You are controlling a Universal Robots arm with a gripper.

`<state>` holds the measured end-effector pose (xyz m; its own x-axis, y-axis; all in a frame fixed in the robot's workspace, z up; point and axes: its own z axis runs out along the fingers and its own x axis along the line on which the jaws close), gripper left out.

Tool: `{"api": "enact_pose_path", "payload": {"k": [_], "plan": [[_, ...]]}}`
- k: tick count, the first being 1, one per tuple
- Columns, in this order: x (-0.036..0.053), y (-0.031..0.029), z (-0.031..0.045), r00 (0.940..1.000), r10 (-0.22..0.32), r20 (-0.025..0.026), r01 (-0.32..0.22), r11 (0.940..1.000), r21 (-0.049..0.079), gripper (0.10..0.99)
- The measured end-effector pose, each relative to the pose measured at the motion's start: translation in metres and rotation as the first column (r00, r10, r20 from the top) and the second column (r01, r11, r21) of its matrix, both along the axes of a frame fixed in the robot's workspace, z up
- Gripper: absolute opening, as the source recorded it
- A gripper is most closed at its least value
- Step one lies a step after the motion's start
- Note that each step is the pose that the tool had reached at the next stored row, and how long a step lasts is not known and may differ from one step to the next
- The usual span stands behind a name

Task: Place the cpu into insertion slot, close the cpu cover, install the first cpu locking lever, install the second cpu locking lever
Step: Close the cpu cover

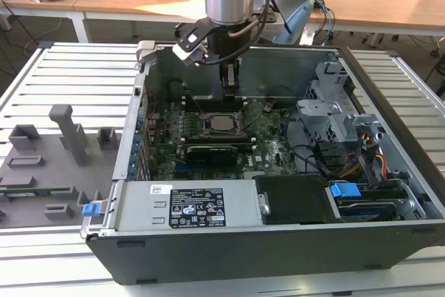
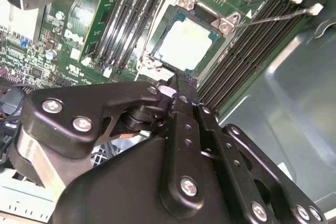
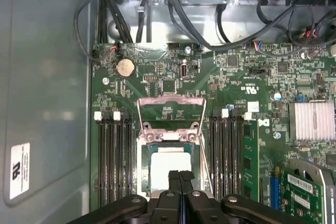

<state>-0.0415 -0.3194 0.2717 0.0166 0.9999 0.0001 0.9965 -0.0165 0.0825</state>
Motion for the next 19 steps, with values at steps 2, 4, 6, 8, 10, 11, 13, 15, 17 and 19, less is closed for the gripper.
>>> {"api": "enact_pose_path", "payload": {"k": [2,4,6,8,10,11,13,15,17,19], "plan": [[0.0030,0.0000,0.0000,1.0000,0.000,0.0000,0.000,1.0000,0.000,0.106],[0.0089,0.0000,0.0000,1.0000,0.000,-0.0001,0.000,1.0000,0.000,0.106],[0.0123,0.0000,0.0000,1.0000,0.000,-0.0001,0.000,1.0000,0.000,0.106],[0.0158,0.0000,0.0000,1.0000,0.000,-0.0001,0.000,1.0000,0.000,0.106],[0.0201,0.0000,0.0000,1.0000,0.000,-0.0001,0.000,1.0000,0.000,0.106],[0.0231,0.0000,0.0000,1.0000,0.000,-0.0001,0.000,1.0000,0.000,0.106],[0.0304,0.0000,0.0000,1.0000,0.000,-0.0002,0.000,1.0000,0.000,0.106],[0.0376,0.0000,0.0000,1.0000,0.000,-0.0002,0.000,1.0000,0.000,0.106],[0.0419,0.0000,0.0000,1.0000,0.000,-0.0002,0.000,1.0000,0.000,0.106],[0.0471,0.0000,0.0000,1.0000,0.000,-0.0003,0.000,1.0000,0.000,0.106]]}}
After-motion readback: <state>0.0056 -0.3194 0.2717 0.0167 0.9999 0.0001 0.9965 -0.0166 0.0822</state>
